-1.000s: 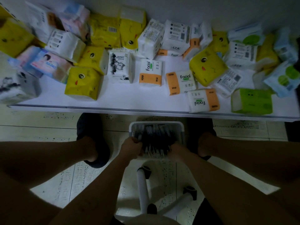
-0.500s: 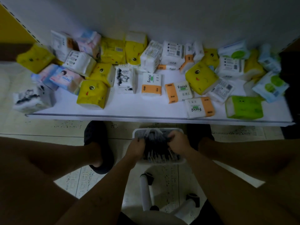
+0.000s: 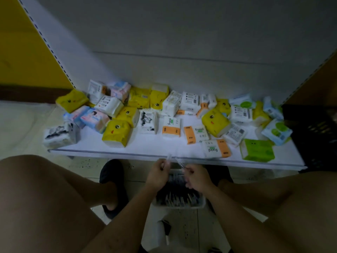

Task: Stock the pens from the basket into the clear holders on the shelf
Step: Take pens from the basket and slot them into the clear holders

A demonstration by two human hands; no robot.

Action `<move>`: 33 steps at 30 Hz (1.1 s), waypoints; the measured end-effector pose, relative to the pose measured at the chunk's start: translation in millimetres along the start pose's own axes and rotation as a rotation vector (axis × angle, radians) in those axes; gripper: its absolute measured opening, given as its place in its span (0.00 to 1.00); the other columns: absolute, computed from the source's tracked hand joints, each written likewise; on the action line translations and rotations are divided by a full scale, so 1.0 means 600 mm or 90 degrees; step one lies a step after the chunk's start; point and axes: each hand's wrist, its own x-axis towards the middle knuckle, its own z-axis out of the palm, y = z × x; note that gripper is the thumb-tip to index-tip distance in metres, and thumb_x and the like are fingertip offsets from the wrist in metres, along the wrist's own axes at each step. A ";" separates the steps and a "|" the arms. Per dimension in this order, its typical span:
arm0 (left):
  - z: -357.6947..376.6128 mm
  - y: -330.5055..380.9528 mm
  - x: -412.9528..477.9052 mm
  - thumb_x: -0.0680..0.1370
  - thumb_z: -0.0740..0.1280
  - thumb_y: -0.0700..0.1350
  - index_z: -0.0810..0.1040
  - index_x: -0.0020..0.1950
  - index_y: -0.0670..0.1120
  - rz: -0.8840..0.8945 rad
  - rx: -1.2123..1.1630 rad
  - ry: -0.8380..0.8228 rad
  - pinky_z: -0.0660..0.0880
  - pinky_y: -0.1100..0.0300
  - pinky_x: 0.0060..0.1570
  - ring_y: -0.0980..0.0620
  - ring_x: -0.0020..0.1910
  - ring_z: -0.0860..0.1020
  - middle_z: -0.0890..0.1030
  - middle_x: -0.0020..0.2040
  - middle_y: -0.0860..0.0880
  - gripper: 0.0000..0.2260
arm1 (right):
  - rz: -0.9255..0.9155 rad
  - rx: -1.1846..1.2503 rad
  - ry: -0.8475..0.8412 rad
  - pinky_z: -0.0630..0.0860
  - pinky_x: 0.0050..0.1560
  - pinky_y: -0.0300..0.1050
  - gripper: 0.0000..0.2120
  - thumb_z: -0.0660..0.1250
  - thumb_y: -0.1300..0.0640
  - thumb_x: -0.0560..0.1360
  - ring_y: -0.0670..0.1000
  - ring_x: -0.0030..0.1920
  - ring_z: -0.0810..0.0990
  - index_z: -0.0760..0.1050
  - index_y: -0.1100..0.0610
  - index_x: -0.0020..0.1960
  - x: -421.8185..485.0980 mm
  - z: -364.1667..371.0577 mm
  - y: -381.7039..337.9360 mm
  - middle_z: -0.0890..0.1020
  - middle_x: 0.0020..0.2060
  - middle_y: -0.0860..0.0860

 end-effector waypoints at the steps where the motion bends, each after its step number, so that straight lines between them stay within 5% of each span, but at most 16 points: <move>1: -0.003 0.011 -0.003 0.81 0.60 0.53 0.74 0.52 0.50 0.036 -0.010 0.011 0.72 0.62 0.33 0.53 0.34 0.76 0.78 0.36 0.47 0.08 | -0.020 0.020 0.006 0.78 0.31 0.44 0.10 0.62 0.56 0.80 0.52 0.29 0.78 0.75 0.53 0.40 -0.007 -0.003 -0.010 0.78 0.31 0.53; 4: -0.013 0.040 -0.006 0.80 0.63 0.50 0.75 0.50 0.50 0.103 -0.014 0.063 0.68 0.68 0.27 0.57 0.28 0.74 0.77 0.30 0.51 0.06 | -0.078 0.034 0.053 0.82 0.43 0.55 0.09 0.63 0.58 0.79 0.51 0.33 0.82 0.76 0.52 0.41 -0.013 -0.015 -0.038 0.81 0.33 0.52; 7: -0.023 0.070 0.000 0.80 0.63 0.49 0.75 0.44 0.48 0.134 0.016 0.109 0.67 0.62 0.33 0.55 0.34 0.75 0.78 0.34 0.52 0.08 | -0.131 0.016 0.117 0.79 0.47 0.57 0.07 0.64 0.57 0.79 0.53 0.38 0.81 0.78 0.57 0.45 -0.021 -0.035 -0.079 0.81 0.37 0.54; 12: -0.044 0.129 -0.014 0.81 0.61 0.51 0.77 0.52 0.47 0.206 -0.007 0.092 0.70 0.62 0.35 0.55 0.32 0.76 0.79 0.37 0.50 0.10 | -0.294 -0.014 0.222 0.68 0.37 0.44 0.10 0.65 0.52 0.79 0.52 0.35 0.76 0.76 0.56 0.41 -0.060 -0.070 -0.140 0.77 0.32 0.53; 15: -0.060 0.187 -0.034 0.82 0.61 0.47 0.73 0.60 0.50 0.269 -0.079 0.048 0.73 0.65 0.31 0.58 0.30 0.77 0.80 0.39 0.47 0.08 | -0.326 0.070 0.234 0.72 0.32 0.38 0.05 0.62 0.54 0.80 0.46 0.29 0.76 0.75 0.51 0.55 -0.084 -0.090 -0.180 0.78 0.30 0.49; 19: -0.081 0.279 -0.061 0.81 0.62 0.47 0.75 0.56 0.47 0.304 -0.178 0.041 0.78 0.58 0.39 0.56 0.36 0.81 0.83 0.41 0.46 0.07 | -0.381 0.082 0.255 0.76 0.39 0.45 0.07 0.62 0.56 0.80 0.46 0.36 0.80 0.76 0.47 0.46 -0.101 -0.121 -0.227 0.82 0.34 0.49; 25: -0.122 0.374 -0.098 0.81 0.61 0.43 0.72 0.53 0.44 0.388 -0.159 -0.013 0.80 0.56 0.43 0.51 0.39 0.84 0.83 0.46 0.46 0.03 | -0.458 0.081 0.342 0.69 0.37 0.25 0.02 0.72 0.57 0.74 0.34 0.38 0.77 0.80 0.55 0.44 -0.148 -0.178 -0.307 0.82 0.38 0.49; 30: -0.161 0.442 -0.122 0.79 0.65 0.40 0.74 0.50 0.41 0.447 -0.163 0.038 0.80 0.59 0.45 0.53 0.43 0.83 0.83 0.46 0.42 0.03 | -0.526 0.053 0.403 0.75 0.39 0.37 0.06 0.74 0.53 0.71 0.43 0.36 0.80 0.82 0.55 0.44 -0.185 -0.224 -0.381 0.81 0.38 0.51; 33: -0.181 0.485 -0.137 0.78 0.67 0.41 0.76 0.53 0.41 0.501 -0.159 0.073 0.78 0.60 0.45 0.56 0.43 0.82 0.85 0.44 0.44 0.06 | -0.560 0.081 0.393 0.76 0.42 0.45 0.16 0.72 0.55 0.73 0.51 0.38 0.80 0.78 0.49 0.60 -0.210 -0.245 -0.424 0.78 0.37 0.50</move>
